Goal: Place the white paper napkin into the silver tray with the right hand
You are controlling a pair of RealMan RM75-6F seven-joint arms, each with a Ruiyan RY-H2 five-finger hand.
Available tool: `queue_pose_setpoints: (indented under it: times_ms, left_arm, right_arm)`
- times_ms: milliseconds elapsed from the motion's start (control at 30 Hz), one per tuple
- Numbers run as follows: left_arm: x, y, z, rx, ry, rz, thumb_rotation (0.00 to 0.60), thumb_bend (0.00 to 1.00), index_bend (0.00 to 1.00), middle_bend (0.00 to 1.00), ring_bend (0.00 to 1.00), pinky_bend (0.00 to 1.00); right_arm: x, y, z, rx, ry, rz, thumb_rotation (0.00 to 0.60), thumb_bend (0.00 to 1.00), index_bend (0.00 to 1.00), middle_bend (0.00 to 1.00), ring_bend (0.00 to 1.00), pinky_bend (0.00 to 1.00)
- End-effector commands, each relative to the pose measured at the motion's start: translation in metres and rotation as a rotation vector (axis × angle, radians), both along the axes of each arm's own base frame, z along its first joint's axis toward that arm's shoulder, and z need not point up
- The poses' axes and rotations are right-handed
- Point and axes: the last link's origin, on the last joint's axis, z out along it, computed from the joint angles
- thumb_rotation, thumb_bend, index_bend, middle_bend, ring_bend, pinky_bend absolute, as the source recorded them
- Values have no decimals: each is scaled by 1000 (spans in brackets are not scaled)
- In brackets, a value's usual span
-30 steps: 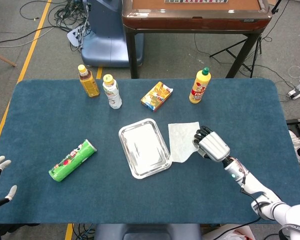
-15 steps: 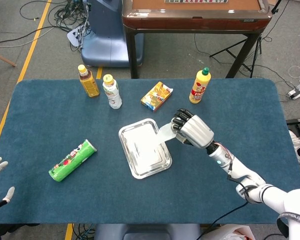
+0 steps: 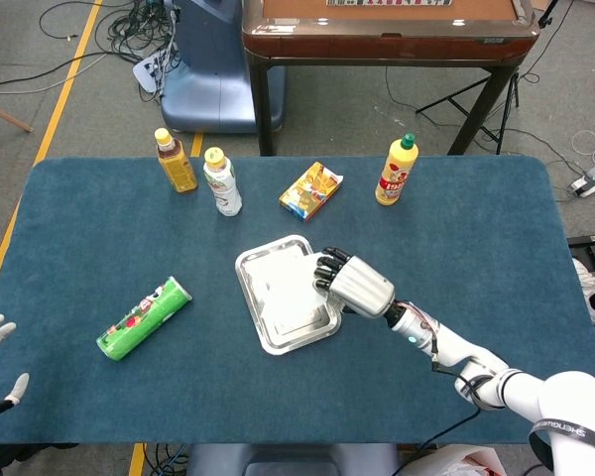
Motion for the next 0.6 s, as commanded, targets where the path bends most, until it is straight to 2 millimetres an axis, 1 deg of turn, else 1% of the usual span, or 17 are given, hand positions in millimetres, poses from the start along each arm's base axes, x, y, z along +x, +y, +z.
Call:
queue_pose_setpoints:
  times_ms: [33, 300, 467, 600]
  left_arm:
    - [0, 0, -1, -2, 0, -2, 600, 274, 195, 122, 107, 0]
    - [-1, -1, -1, 0, 1, 4, 600, 274, 195, 122, 107, 0]
    - [-1, -2, -1, 5, -2, 4, 600, 274, 195, 122, 107, 0]
    - [-2, -4, -1, 9, -1, 10, 600, 274, 195, 122, 107, 0]
  right_arm:
    - [-7, 6, -11, 41, 24, 18, 600, 441, 677, 476, 319, 263]
    - [-16, 2, -21, 74, 41, 32, 600, 441, 681, 480, 330, 277]
    - [-15, 4, -29, 113, 56, 72, 600, 441, 681, 482, 335, 277]
    - [-12, 2, -32, 123, 65, 98, 600, 441, 681, 482, 335, 277]
